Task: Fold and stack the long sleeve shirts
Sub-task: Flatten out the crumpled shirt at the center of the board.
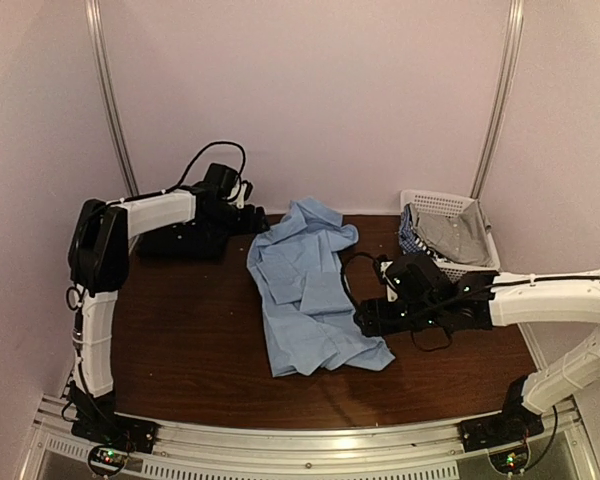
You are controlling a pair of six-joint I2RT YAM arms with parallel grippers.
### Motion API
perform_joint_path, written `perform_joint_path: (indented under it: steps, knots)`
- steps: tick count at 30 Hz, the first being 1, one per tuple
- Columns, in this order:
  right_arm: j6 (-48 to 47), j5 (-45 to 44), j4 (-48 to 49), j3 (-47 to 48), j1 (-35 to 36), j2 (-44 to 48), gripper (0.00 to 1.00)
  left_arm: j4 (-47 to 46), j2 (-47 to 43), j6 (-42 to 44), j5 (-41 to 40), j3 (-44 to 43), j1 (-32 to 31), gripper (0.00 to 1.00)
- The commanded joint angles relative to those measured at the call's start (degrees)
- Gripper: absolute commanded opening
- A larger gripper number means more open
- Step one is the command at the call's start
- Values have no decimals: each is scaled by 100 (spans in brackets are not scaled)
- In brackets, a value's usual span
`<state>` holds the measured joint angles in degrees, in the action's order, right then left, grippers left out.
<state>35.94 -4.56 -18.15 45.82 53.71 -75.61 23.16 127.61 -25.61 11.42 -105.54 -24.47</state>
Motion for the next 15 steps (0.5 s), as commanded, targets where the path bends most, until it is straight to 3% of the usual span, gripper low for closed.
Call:
perform_joint_path:
  steps: [1,7,15]
  knots:
    - [-222,-518,-74,580,-43,-398,82,-26,-968,51,-29,467,4,82]
    - [-411,-642,-65,1273,-76,-1068,86,-47,-1733,-83,60,1333,3,82]
    - [-559,-569,37,1882,-156,-1935,85,-396,-2803,-333,301,2860,-168,81]
